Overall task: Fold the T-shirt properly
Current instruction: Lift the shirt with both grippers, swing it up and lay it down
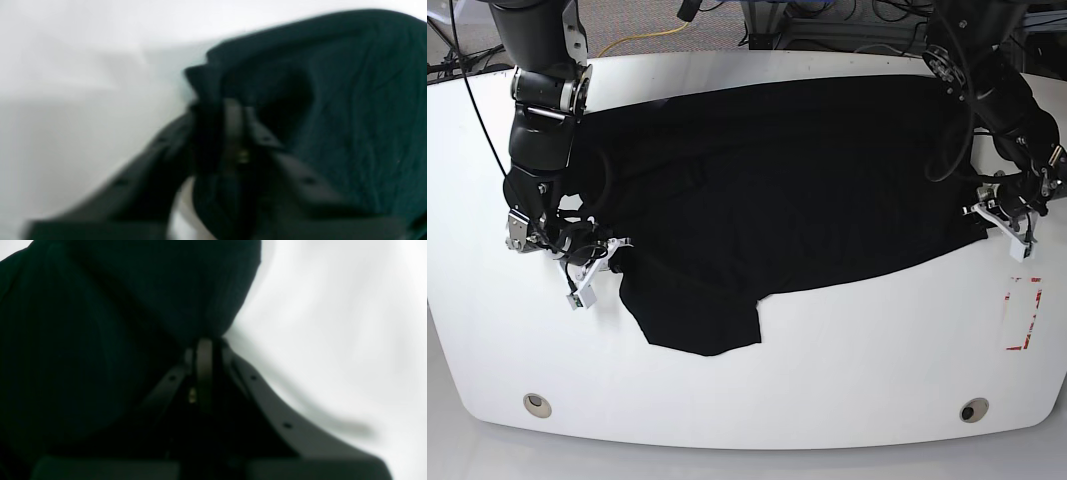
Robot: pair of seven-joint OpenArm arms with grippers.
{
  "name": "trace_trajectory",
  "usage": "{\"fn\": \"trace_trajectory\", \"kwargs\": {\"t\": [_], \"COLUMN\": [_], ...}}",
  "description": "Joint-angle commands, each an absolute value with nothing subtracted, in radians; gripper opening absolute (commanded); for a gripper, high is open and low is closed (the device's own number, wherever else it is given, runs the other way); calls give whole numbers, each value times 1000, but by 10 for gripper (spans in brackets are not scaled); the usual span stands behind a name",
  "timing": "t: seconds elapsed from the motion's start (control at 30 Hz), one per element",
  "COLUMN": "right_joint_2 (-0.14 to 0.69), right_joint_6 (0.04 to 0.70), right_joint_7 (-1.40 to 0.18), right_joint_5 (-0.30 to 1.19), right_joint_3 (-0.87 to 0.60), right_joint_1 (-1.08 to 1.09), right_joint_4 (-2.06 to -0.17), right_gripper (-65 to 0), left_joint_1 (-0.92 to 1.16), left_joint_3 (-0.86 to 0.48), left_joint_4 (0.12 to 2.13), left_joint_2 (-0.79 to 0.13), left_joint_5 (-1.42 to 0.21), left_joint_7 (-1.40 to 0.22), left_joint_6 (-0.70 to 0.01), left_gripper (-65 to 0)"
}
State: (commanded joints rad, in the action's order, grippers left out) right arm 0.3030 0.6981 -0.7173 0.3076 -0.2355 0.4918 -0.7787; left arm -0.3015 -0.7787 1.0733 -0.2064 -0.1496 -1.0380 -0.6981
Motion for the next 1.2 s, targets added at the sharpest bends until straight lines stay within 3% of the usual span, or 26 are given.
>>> {"fn": "trace_trajectory", "kwargs": {"t": [0.17,0.43,0.93,1.03,1.2], "right_joint_2": [303,309,354,360,363], "right_joint_6": [698,698,698,698,698], "right_joint_7": [-719,-802,-955,-1003,-1086], "right_joint_5": [305,303,303,303,305], "right_joint_3": [-236,-234,-234,-232,-232], "right_joint_1": [507,598,978,1095,1254], "right_joint_4": [-843,-932,-932,-932,-932], "right_gripper": [-650,-650,-650,-650,-650], "left_joint_1": [-309,-357,-644,-730,-814], "left_joint_3": [-668,-506,-498,-503,-499], "left_joint_4": [1095,1354,1615,1673,1794], "left_joint_2": [-208,-208,-234,-236,-277], "left_joint_5": [-151,-150,-150,-150,-156], "left_joint_7": [-997,-986,-1158,-1211,-1219], "left_joint_6": [-698,-698,-670,-622,-613], "left_gripper": [-639,-640,-640,-639,-639]}}
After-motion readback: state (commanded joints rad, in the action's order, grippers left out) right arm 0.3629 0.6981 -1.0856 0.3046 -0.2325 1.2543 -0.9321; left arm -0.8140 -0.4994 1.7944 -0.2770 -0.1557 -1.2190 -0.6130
